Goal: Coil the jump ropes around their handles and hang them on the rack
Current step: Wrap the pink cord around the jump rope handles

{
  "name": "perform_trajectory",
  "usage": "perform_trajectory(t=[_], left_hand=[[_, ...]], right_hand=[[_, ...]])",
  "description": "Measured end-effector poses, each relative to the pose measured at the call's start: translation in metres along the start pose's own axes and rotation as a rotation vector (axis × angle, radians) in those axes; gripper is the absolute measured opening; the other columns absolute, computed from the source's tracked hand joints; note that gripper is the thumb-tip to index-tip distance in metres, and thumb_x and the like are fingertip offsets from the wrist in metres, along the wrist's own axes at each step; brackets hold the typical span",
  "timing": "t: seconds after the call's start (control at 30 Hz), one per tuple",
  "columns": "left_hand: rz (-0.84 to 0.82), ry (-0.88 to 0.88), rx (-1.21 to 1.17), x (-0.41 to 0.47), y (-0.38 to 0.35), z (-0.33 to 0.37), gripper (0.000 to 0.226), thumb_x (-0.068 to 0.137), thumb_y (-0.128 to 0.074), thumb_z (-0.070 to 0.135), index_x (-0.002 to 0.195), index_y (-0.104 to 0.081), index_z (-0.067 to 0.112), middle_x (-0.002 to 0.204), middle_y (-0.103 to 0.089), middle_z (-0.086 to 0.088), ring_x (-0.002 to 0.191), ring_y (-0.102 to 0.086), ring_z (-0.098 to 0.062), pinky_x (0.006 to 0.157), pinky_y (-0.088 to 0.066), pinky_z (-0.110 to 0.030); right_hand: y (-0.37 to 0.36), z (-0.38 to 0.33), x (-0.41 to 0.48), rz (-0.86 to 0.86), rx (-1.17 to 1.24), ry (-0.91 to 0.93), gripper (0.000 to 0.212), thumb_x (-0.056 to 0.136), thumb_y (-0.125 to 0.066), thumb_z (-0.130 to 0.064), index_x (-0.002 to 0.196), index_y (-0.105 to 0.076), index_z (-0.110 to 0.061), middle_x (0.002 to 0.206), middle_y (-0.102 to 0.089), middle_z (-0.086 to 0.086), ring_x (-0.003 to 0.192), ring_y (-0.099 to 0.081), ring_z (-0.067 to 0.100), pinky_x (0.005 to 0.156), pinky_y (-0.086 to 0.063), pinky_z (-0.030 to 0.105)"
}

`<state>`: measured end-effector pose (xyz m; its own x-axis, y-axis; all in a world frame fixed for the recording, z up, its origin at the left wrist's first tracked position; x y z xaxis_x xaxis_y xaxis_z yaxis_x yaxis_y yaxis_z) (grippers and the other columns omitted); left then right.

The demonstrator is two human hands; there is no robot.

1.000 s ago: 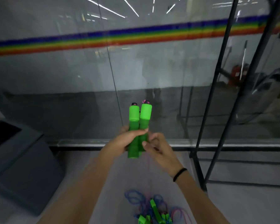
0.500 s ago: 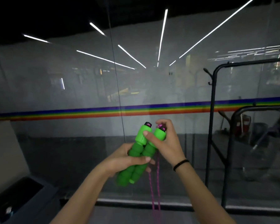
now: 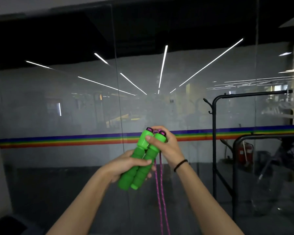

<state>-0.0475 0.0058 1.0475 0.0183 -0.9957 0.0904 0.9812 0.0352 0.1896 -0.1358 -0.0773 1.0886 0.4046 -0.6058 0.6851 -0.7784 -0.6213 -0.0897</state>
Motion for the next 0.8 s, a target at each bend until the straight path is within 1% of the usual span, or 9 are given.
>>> perform_trajectory(t=[0.13,0.2,0.27,0.4,0.53,0.6,0.7,0.73,0.8], left_hand=[[-0.031,-0.023,-0.045,-0.001,0.004,0.001,0.025,0.077,-0.066,0.005,0.102,-0.061,0.006,0.094,-0.073,-0.014,0.073,-0.070,-0.022,0.071,-0.059,-0.031],[-0.071,-0.036,-0.093,-0.003,0.008,0.000,0.035,0.073,-0.064,0.006,0.108,-0.060,0.006,0.102,-0.071,-0.018,0.084,-0.071,-0.025,0.077,-0.058,-0.032],[-0.098,-0.036,-0.092,-0.006,0.011,-0.002,0.039,0.073,-0.067,0.003,0.111,-0.059,0.006,0.103,-0.071,-0.018,0.087,-0.071,-0.027,0.081,-0.058,-0.036],[-0.044,-0.059,0.017,-0.008,0.016,-0.002,0.027,0.078,-0.065,0.008,0.104,-0.058,0.009,0.089,-0.071,-0.010,0.070,-0.069,-0.021,0.069,-0.059,-0.035],[-0.040,-0.055,0.041,-0.013,0.023,-0.012,0.024,0.073,-0.073,0.008,0.093,-0.062,0.009,0.079,-0.068,-0.007,0.061,-0.064,-0.018,0.059,-0.056,-0.031],[-0.073,-0.033,0.053,-0.018,0.025,-0.017,0.024,0.071,-0.069,0.010,0.093,-0.061,0.007,0.078,-0.068,-0.007,0.060,-0.062,-0.019,0.057,-0.054,-0.030],[-0.117,-0.009,0.053,-0.025,0.025,-0.022,0.022,0.072,-0.067,0.009,0.093,-0.062,0.007,0.078,-0.068,-0.007,0.059,-0.061,-0.020,0.056,-0.052,-0.029],[-0.126,-0.011,0.049,-0.027,0.024,-0.022,0.022,0.072,-0.067,0.008,0.093,-0.062,0.007,0.078,-0.068,-0.007,0.059,-0.060,-0.020,0.056,-0.052,-0.029],[-0.121,-0.015,0.019,-0.032,0.025,-0.021,0.028,0.072,-0.066,0.007,0.099,-0.059,0.004,0.078,-0.067,-0.007,0.060,-0.060,-0.020,0.056,-0.052,-0.030]], right_hand=[[-0.002,-0.005,0.002,0.060,-0.006,-0.020,0.020,0.075,-0.073,-0.007,0.084,-0.060,-0.019,0.075,-0.061,-0.005,0.063,-0.059,0.000,0.061,-0.049,0.016],[0.000,-0.007,0.003,0.116,-0.022,-0.025,0.018,0.075,-0.073,-0.011,0.082,-0.060,-0.022,0.077,-0.060,-0.006,0.067,-0.059,0.002,0.064,-0.050,0.019],[0.000,-0.008,0.005,0.146,-0.047,-0.021,0.017,0.076,-0.073,-0.016,0.082,-0.059,-0.023,0.078,-0.060,-0.006,0.070,-0.058,0.006,0.066,-0.050,0.021],[-0.008,-0.006,0.006,0.124,-0.089,-0.060,0.018,0.077,-0.072,-0.021,0.087,-0.058,-0.023,0.080,-0.059,-0.006,0.071,-0.059,0.009,0.067,-0.051,0.025],[-0.015,0.006,0.001,-0.088,-0.065,-0.183,0.011,0.087,-0.061,-0.031,0.094,-0.057,-0.024,0.085,-0.060,-0.002,0.071,-0.059,0.012,0.059,-0.051,0.027],[-0.016,0.016,-0.006,-0.220,-0.054,-0.248,0.025,0.089,-0.052,-0.042,0.102,-0.057,-0.022,0.084,-0.059,-0.002,0.067,-0.057,0.009,0.055,-0.048,0.024],[-0.022,0.033,-0.019,-0.385,0.085,-0.354,0.070,0.081,-0.035,-0.065,0.114,-0.054,-0.006,0.076,-0.055,0.006,0.052,-0.052,0.010,0.050,-0.043,0.020],[-0.022,0.039,-0.023,-0.409,0.143,-0.377,0.078,0.081,-0.026,-0.067,0.114,-0.052,-0.002,0.072,-0.055,0.007,0.047,-0.049,0.011,0.048,-0.042,0.020],[-0.020,0.047,-0.032,-0.406,0.229,-0.401,0.072,0.088,-0.012,-0.062,0.103,-0.054,-0.006,0.061,-0.055,0.002,0.041,-0.042,0.009,0.044,-0.036,0.018]])
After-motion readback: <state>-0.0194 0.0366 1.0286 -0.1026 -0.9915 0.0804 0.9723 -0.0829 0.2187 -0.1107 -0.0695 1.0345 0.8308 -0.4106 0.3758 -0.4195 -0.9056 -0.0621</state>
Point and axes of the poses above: each hand's wrist, its own x-axis towards the middle knuckle, its own y-axis out of the back of the hand, z = x × y, the point moved 7 cm from there along x, towards the middle knuckle
